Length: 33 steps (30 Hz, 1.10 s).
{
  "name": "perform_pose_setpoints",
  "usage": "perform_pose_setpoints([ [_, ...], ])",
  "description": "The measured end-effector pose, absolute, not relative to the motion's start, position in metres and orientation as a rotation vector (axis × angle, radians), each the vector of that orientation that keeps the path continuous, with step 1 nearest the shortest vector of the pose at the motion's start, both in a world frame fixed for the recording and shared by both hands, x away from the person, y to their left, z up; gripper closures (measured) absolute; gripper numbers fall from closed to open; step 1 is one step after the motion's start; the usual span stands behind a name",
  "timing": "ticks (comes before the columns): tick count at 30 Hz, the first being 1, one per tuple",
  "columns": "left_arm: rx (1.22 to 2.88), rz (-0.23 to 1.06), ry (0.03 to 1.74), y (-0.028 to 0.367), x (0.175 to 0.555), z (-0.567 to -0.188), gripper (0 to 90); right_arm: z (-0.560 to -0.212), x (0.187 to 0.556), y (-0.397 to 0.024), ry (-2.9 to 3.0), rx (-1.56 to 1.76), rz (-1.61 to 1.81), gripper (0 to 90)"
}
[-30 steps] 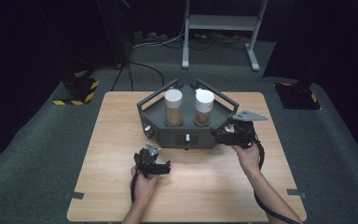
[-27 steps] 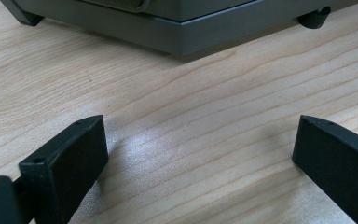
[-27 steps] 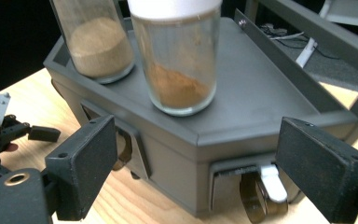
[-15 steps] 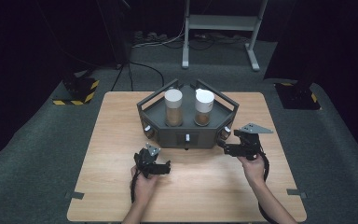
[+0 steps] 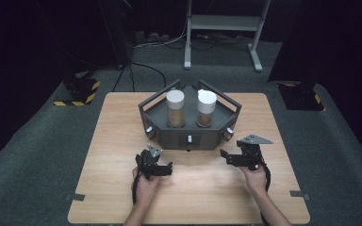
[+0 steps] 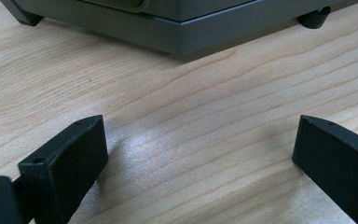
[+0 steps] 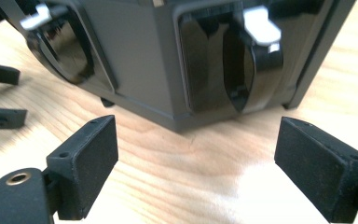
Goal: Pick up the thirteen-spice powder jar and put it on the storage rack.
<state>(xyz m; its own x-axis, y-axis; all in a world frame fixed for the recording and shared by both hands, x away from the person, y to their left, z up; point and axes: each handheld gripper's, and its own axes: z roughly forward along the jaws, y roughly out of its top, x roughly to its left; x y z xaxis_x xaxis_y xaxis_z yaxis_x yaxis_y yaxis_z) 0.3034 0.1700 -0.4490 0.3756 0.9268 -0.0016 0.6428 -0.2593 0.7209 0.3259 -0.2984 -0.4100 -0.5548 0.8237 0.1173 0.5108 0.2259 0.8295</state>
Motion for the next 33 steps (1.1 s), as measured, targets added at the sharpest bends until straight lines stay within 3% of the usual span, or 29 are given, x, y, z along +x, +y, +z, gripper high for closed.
perform_pose_setpoints([
  [17,2.001,0.569,1.349,0.17,0.304,-0.449,2.8,-0.445,0.319,-0.296,2.171,1.372,1.124,12.0],
  [26,2.002,0.572,1.351,0.169,0.304,-0.449,2.7,-0.445,0.318,-0.266,2.215,1.274,0.948,8.6],
  [33,2.001,0.572,1.35,0.169,0.304,-0.449,2.7,-0.445,0.318,-0.267,2.215,1.275,0.949,8.5],
])
